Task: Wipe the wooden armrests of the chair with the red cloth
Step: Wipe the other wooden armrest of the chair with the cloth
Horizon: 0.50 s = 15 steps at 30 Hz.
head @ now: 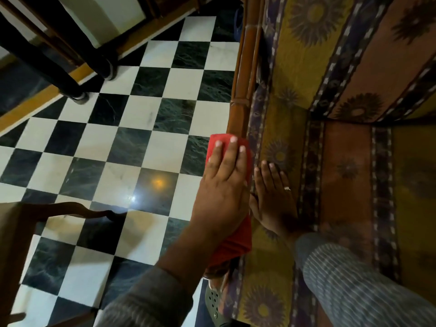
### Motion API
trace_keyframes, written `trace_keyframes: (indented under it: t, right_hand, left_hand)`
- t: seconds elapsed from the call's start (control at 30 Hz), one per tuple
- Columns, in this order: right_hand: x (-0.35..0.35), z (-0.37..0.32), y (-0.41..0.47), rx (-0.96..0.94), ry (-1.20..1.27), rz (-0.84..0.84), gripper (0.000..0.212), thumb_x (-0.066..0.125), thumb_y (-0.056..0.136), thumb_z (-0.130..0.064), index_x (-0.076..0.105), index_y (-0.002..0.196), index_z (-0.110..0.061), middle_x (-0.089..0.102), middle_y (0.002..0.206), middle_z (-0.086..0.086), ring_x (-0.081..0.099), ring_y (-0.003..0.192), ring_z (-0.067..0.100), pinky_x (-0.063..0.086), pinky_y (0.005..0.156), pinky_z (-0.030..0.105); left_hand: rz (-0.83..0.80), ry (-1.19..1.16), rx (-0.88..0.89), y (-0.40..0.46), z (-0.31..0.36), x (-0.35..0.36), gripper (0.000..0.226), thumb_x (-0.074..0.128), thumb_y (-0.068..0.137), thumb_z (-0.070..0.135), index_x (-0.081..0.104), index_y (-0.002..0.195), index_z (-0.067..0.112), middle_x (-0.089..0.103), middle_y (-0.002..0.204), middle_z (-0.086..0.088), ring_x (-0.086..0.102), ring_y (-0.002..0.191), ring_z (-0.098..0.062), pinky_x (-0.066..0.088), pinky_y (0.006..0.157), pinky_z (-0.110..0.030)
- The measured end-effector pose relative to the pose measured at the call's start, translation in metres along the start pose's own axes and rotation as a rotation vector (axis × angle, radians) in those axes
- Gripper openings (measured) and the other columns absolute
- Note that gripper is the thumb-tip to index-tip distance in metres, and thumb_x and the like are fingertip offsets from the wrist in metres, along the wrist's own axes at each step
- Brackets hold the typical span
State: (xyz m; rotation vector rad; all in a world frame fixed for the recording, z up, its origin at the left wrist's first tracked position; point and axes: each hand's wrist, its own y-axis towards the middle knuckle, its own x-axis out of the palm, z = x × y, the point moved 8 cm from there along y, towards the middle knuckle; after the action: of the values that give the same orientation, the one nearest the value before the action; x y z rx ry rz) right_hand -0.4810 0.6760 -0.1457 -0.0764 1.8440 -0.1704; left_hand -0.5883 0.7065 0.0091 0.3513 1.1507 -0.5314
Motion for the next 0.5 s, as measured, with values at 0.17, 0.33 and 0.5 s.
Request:
trace_keyframes:
  t: [0.17,0.33,0.5]
  right_hand:
    - [0.009,0.004,-0.026,-0.066,-0.04,-0.016,0.073,0.029,0.099,-0.057,0.031,0.15,-0.005,0.024,0.16,0.018,0.016,0.15,0.032,0.019,0.119,0.051]
    - [0.01,0.008,-0.051,-0.154,-0.007,0.069,0.073,0.043,0.098,-0.054,0.029,0.151,-0.005,0.023,0.161,0.016,0.016,0.151,0.031,0.024,0.118,0.052]
    - [0.007,0.003,-0.05,-0.17,0.027,0.049,0.072,0.043,0.098,-0.053,0.032,0.15,-0.004,0.025,0.16,0.017,0.018,0.15,0.032,0.024,0.117,0.053]
  left_hand:
    - [-0.06,0.015,-0.044,-0.038,0.003,0.005,0.065,0.026,0.101,0.045,0.008,0.155,0.014,0.003,0.166,-0.009,-0.006,0.153,-0.034,0.003,0.121,-0.049]
    - [-0.104,0.129,-0.02,-0.045,0.01,0.008,0.065,0.034,0.099,0.041,0.015,0.155,0.014,0.008,0.166,-0.009,-0.001,0.152,-0.038,0.006,0.118,-0.054]
    - [-0.048,-0.092,-0.056,-0.034,0.0,0.002,0.065,0.03,0.1,0.047,0.005,0.156,0.025,-0.004,0.167,0.002,-0.013,0.154,-0.02,0.002,0.124,-0.04]
